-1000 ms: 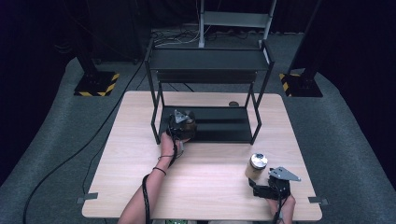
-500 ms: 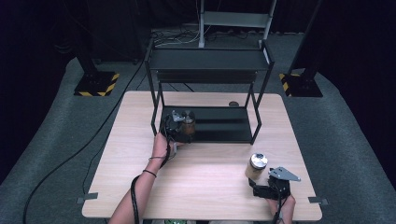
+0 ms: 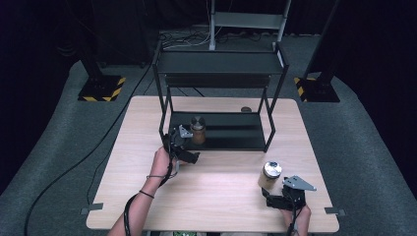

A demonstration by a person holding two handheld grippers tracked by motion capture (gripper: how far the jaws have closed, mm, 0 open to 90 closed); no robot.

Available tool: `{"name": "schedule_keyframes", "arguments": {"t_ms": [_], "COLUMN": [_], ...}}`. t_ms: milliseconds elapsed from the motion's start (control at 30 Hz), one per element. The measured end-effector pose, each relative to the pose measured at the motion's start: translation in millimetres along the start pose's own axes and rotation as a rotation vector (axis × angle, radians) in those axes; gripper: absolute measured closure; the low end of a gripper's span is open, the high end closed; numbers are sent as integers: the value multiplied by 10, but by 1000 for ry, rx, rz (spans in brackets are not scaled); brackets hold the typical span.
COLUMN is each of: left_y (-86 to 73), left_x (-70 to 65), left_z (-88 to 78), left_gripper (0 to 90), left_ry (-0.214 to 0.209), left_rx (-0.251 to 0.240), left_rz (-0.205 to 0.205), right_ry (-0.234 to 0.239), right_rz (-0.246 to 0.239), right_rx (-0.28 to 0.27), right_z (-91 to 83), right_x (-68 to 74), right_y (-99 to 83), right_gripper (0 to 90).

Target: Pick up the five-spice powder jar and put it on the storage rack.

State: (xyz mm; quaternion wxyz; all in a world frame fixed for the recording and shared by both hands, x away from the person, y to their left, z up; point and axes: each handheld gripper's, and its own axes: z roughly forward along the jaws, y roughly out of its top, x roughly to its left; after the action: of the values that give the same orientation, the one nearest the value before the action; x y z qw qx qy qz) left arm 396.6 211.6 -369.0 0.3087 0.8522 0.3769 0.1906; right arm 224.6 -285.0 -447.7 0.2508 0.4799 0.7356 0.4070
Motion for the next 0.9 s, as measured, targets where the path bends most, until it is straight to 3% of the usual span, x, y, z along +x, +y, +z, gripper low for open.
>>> {"name": "schedule_keyframes", "arguments": {"t_ms": [233, 533, 733, 800, 900], "left_y": [-160, -581, -889, -1006, -1106], "left_x": [-97, -173, -223, -215, -236], "left_z": [-159, -290, -333, -364, -414], "left_gripper": [2, 2, 2, 3, 3], "left_ry": [-13, -10, 4, -6, -4], "left_rx": [38, 81, 90, 75, 59], "left_rz": [37, 18, -35, -71, -88], "right_ry": [-1, -2, -3, -5, -4], "right_rz": [-3, -6, -7, -8, -10], "right_rx": [2, 7, 8, 9, 10], "right_z": [3, 8, 8, 8, 10], "right_x": [4, 6, 10, 15, 15], "right_y": [5, 13, 16, 16, 18], "right_gripper": [1, 1, 1, 1, 1]}}
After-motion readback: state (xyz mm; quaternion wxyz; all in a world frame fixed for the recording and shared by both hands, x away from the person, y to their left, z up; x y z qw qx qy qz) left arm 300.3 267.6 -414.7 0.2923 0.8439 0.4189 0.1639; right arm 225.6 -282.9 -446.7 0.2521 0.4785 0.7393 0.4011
